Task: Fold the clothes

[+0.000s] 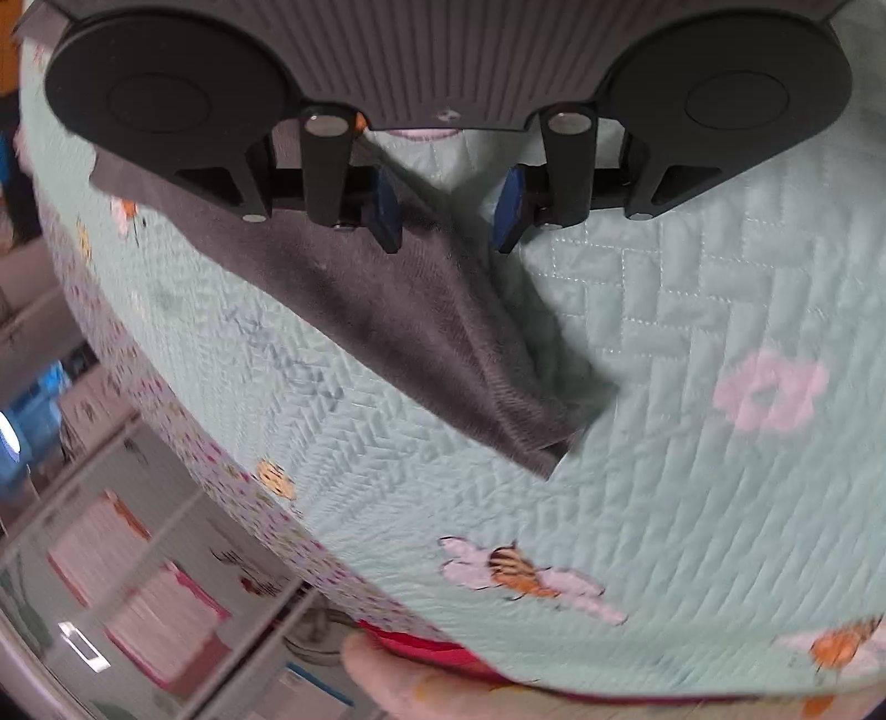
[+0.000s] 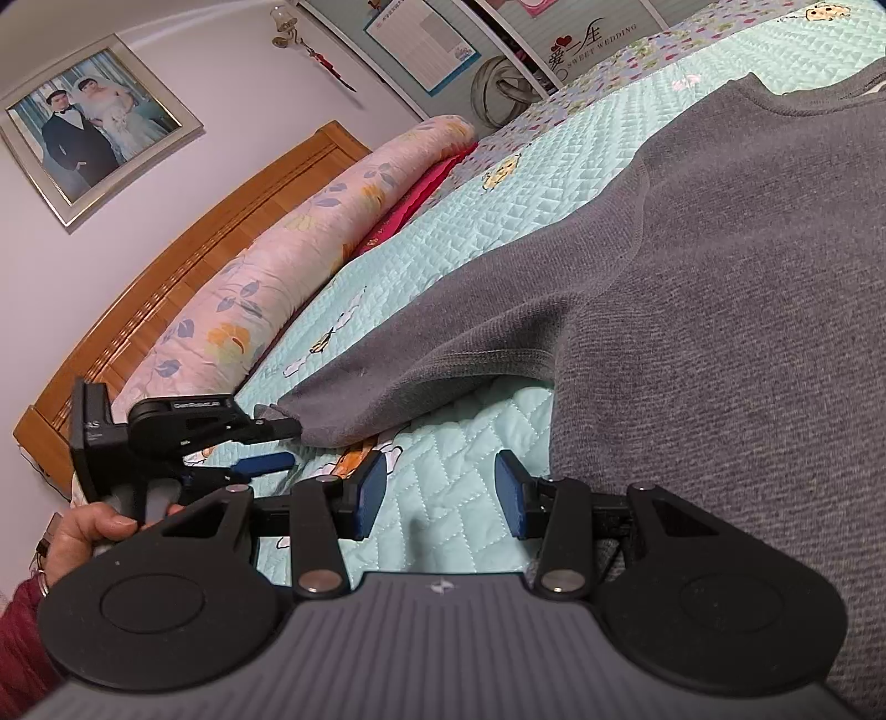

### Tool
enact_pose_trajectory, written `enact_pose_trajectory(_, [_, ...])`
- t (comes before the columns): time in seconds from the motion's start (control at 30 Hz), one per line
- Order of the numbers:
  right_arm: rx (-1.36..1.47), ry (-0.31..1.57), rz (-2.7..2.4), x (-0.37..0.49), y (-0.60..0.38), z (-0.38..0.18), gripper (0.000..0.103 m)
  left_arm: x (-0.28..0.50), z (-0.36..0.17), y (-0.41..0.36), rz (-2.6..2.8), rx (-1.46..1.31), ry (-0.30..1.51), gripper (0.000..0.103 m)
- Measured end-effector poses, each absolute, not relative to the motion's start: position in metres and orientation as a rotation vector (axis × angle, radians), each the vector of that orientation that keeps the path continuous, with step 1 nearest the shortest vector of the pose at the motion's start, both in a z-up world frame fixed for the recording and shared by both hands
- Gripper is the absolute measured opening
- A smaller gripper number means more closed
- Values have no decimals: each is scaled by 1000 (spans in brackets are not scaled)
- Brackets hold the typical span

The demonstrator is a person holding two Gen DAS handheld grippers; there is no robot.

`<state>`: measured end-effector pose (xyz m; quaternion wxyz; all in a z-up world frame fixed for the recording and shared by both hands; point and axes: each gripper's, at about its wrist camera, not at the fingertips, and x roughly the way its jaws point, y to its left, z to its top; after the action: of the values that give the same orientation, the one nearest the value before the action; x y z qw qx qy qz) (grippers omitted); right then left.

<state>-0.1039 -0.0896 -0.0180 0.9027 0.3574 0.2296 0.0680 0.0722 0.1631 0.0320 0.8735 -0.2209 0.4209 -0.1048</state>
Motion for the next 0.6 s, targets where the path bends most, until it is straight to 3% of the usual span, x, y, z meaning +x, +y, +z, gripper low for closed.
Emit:
enact_pose_trajectory(0.13, [739,475,142,-103,-89,-18,44,83,30,168,-195,-487,812,41])
enact_pose_trajectory(0.23, [741,475,144,-104,-90,-18,44,87,32,172,-198,-487,756,5])
enact_pose_trajectory(0.43, [741,477,144,-105,-90,-19,44,92,17,163,-225,-340,719,6])
enact_pose_trajectory(0.6, [742,494,145,-104,-91,-16,44,76,25,176,-179,-377,734,18])
